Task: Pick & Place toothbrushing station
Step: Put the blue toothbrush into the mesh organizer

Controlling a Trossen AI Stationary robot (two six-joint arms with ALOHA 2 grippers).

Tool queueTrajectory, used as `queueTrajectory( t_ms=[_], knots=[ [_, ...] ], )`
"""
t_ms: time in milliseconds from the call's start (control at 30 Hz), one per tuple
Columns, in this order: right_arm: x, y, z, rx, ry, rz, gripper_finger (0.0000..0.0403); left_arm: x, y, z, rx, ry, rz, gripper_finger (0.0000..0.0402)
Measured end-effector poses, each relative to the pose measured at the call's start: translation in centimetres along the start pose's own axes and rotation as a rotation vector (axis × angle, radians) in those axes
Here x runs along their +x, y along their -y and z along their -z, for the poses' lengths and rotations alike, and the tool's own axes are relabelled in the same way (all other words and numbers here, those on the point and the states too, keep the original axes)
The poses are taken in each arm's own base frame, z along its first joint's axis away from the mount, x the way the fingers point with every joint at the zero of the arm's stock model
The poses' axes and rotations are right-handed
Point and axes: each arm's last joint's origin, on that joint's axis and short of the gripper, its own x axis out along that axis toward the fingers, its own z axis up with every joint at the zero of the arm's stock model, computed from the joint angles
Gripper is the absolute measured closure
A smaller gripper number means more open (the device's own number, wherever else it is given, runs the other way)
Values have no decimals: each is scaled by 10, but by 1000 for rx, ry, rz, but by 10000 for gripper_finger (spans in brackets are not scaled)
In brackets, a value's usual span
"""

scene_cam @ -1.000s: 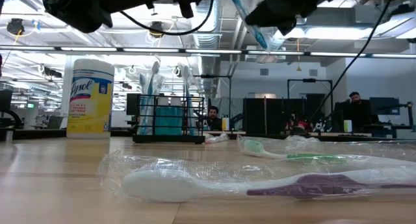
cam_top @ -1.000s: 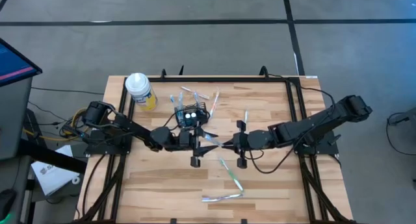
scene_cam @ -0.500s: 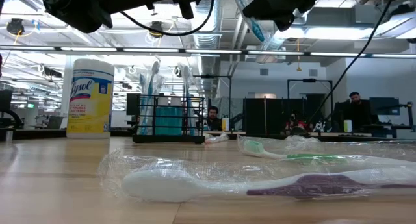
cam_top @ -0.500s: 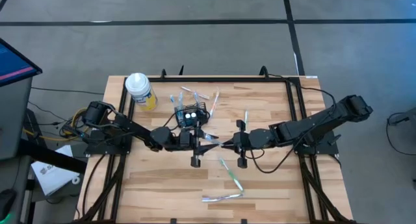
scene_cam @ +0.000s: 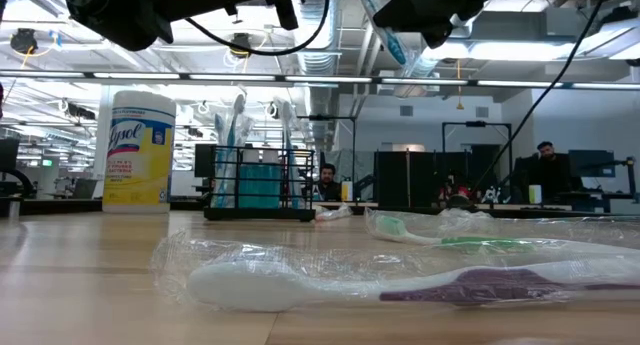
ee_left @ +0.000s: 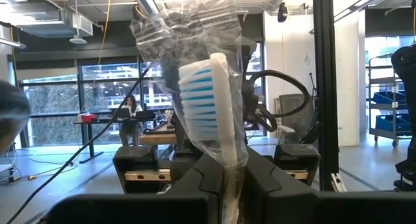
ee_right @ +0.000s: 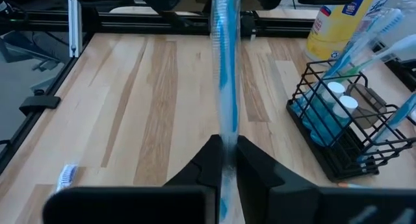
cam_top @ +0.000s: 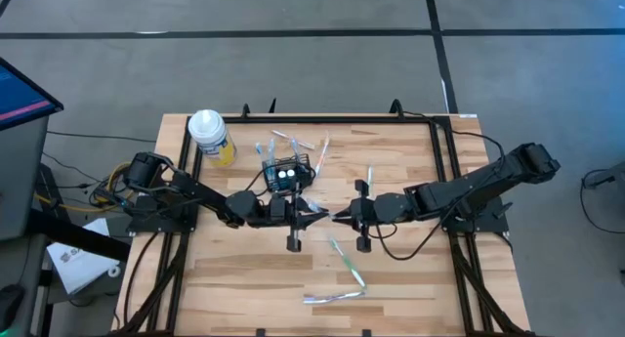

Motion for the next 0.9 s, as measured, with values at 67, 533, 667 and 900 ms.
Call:
queueTrajectory(
  t_ms=[67, 533, 667, 900],
  knots=[
    [0, 1, 0, 1, -2, 3, 366, 0, 0, 0, 0, 0, 0, 388],
    [2, 10, 2, 9, -28, 35, 279, 0, -2, 2, 6, -26, -72, 391],
    [5, 21, 5, 19, -68, 72, 248, -2, -3, -1, 13, -56, -118, 395],
    [6, 29, 7, 59, -94, 100, 198, -16, -11, -18, -3, -124, -221, 394]
  ],
)
